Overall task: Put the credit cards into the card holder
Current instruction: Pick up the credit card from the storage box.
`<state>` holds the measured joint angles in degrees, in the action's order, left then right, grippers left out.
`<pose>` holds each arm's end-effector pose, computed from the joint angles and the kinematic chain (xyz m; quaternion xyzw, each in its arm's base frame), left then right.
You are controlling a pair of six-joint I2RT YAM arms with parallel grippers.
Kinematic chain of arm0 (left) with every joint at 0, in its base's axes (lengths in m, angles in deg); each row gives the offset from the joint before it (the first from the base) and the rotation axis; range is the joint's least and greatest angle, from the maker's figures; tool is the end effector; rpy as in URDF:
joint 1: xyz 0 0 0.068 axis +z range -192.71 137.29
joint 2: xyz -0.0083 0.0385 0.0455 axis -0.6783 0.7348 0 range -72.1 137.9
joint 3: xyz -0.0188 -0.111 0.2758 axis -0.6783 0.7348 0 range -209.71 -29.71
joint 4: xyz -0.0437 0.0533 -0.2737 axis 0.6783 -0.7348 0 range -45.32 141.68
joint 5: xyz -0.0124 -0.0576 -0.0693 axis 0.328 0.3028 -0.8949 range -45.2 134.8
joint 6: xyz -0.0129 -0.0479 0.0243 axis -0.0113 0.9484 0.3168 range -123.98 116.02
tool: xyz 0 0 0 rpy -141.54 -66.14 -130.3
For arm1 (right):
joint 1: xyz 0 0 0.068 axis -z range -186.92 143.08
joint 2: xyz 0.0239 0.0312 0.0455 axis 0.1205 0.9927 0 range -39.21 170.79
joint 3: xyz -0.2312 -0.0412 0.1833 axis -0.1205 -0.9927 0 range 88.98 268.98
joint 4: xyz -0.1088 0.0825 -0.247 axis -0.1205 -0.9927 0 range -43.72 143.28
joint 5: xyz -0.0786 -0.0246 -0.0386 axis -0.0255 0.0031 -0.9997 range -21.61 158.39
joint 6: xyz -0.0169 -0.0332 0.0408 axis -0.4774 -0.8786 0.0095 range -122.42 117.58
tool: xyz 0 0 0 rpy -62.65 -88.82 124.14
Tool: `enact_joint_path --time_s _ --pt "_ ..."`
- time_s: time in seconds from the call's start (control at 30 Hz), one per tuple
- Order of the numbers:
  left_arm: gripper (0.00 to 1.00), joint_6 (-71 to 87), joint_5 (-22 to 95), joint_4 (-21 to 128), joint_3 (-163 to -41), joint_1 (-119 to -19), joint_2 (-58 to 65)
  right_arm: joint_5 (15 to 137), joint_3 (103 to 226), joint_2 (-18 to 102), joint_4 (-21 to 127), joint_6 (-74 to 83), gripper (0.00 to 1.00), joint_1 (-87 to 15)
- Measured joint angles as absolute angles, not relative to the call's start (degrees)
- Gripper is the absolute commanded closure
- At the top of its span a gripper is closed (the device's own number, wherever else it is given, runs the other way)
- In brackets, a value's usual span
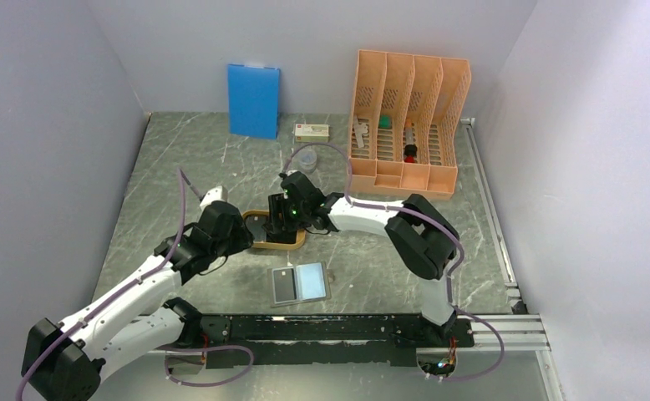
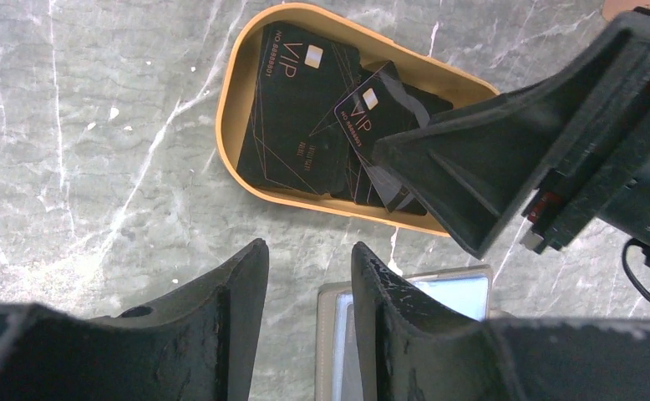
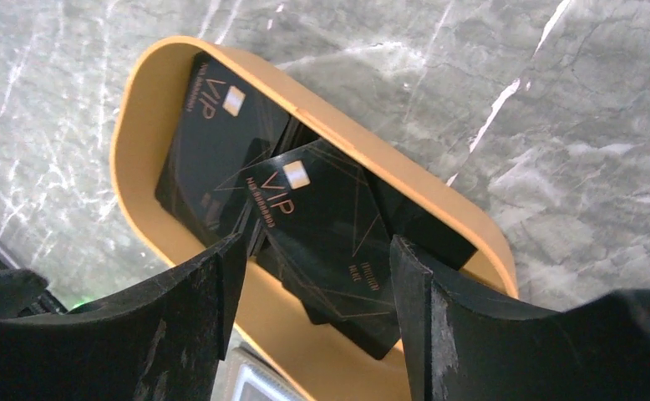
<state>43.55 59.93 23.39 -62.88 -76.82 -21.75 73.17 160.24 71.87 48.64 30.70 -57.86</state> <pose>0.1590 -0.0958 0.2364 -0.1568 0.9053 -0.1533 0.3639 0.2796 0.3494 0.1809 -0.1586 0.9077 0.2874 0.2615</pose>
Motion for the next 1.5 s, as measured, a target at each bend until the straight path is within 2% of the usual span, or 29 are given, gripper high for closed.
enact_joint_path --time_s 0.2,0.47,0.7,1.2,1.33,1.5 --pt "0.54 43.6 59.6 23.6 -62.1 -76.7 -21.8 74.9 161.4 74.4 49.1 30.4 0.32 -57.3" --pt "0.54 43.6 59.0 23.6 -61.9 -76.6 -21.8 77.2 163.9 76.6 49.6 30.5 0.37 -57.0" --pt "0.55 43.6 58.6 24.0 -61.1 -76.6 -21.8 77.4 164.1 76.7 49.2 30.0 0.33 -57.2" --pt "0.55 43.6 58.5 24.1 -61.0 -76.6 -21.8 63.9 172.8 80.3 39.4 24.8 0.29 -62.9" --pt "0.55 43.6 58.5 24.0 -61.0 -76.6 -22.0 62.0 174.0 80.8 38.7 24.3 0.34 -63.7" --pt "0.55 43.6 58.5 24.0 -61.0 -76.6 -22.2 60.2 174.1 80.8 38.8 24.4 0.52 -64.2"
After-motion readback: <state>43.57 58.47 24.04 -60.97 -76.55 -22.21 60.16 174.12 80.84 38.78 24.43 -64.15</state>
